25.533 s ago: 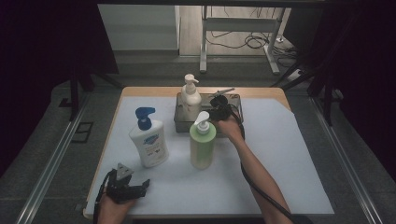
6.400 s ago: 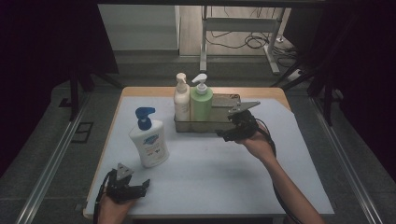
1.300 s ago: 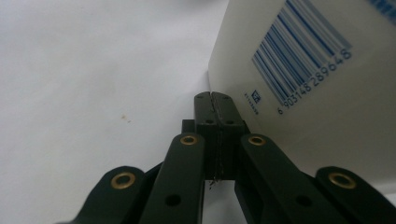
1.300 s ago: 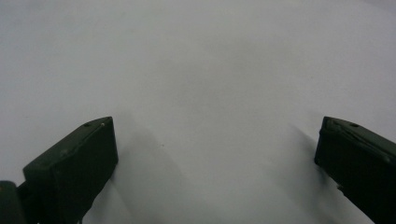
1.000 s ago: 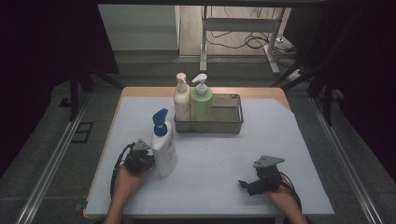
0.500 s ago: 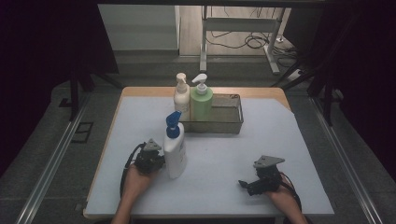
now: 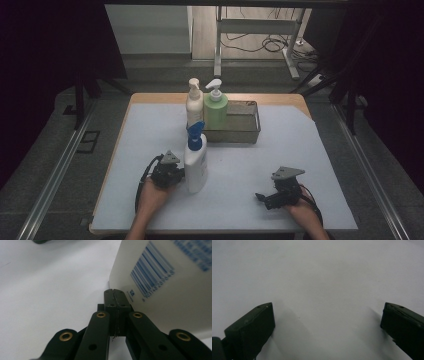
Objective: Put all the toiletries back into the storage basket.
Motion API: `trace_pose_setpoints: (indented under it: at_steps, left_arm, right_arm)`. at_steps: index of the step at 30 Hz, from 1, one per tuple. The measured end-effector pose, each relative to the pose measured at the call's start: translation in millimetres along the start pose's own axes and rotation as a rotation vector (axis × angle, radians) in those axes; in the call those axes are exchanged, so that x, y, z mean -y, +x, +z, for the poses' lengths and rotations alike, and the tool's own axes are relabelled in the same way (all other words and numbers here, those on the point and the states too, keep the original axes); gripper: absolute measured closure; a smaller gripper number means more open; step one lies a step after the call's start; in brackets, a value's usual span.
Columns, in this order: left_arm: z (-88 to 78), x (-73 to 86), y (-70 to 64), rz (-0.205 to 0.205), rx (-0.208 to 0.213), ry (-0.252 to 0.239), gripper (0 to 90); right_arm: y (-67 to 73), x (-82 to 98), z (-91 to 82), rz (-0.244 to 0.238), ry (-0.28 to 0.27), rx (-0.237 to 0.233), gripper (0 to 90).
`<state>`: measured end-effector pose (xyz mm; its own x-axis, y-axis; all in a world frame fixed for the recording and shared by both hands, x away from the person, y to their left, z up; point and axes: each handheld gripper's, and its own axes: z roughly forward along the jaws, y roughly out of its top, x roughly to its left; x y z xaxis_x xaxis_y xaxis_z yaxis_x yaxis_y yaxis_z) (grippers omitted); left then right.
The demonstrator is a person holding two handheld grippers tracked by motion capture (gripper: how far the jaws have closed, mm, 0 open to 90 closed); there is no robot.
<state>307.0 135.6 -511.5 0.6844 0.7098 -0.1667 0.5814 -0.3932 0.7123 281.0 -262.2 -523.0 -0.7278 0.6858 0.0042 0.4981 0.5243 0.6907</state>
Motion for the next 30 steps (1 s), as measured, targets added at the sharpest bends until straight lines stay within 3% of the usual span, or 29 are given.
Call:
trace_pose_setpoints:
  at_steps: [12, 30]
  left_arm:
    - [-5.8, 6.8, -7.1, -0.016, 0.017, -0.005, 89.4]
    - [-4.0, 11.1, -39.2, 0.032, 0.074, 0.027, 89.4]
  right_arm:
    - [0.0, 0.0, 0.0, 0.000, 0.000, 0.000, 0.0]
    - [0.0, -0.1, 0.1, -0.001, 0.000, 0.002, 0.0]
